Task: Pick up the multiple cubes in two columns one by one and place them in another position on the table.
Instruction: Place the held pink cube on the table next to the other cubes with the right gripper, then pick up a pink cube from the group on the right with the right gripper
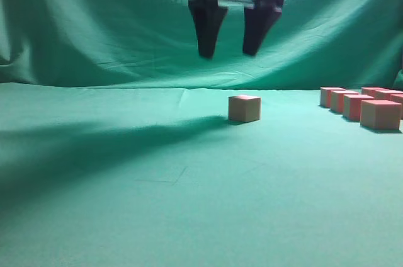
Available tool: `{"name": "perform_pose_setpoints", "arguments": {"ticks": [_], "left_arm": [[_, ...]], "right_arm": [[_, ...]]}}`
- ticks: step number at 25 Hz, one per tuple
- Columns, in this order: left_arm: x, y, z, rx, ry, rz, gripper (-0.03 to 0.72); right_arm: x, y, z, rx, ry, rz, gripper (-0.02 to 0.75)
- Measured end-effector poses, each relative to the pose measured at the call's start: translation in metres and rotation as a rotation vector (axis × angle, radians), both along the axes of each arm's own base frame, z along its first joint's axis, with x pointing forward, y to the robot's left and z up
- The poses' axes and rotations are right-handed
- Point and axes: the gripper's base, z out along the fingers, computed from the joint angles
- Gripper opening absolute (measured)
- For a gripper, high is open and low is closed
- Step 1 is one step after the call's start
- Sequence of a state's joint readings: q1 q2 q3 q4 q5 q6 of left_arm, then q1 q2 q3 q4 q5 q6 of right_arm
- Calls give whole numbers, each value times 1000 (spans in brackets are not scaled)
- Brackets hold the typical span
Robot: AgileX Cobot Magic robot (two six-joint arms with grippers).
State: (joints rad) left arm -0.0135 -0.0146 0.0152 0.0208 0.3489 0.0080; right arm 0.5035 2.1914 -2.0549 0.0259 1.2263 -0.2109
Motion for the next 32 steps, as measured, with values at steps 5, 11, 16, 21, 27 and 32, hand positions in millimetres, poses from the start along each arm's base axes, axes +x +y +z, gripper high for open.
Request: {"name": "perform_pose_setpoints", "arguments": {"ticks": [5,11,16,21,27,32], "left_arm": [[0,0,0,0,0,0,0],[0,0,0,0,0,0,0],[0,0,0,0,0,0,0],[0,0,0,0,0,0,0],[0,0,0,0,0,0,0],[0,0,0,0,0,0,0]], "right_arm": [[-20,-12,68,74,-119,-22,532],[-51,-73,128,83,-223,-177,531],[-77,-137,113,33,-132,-377,531],[-103,-182,56,-55,66,-517,531],[-126,-205,-6,-90,180,-613,531],[-132,-205,-37,-56,122,-617,531]]}}
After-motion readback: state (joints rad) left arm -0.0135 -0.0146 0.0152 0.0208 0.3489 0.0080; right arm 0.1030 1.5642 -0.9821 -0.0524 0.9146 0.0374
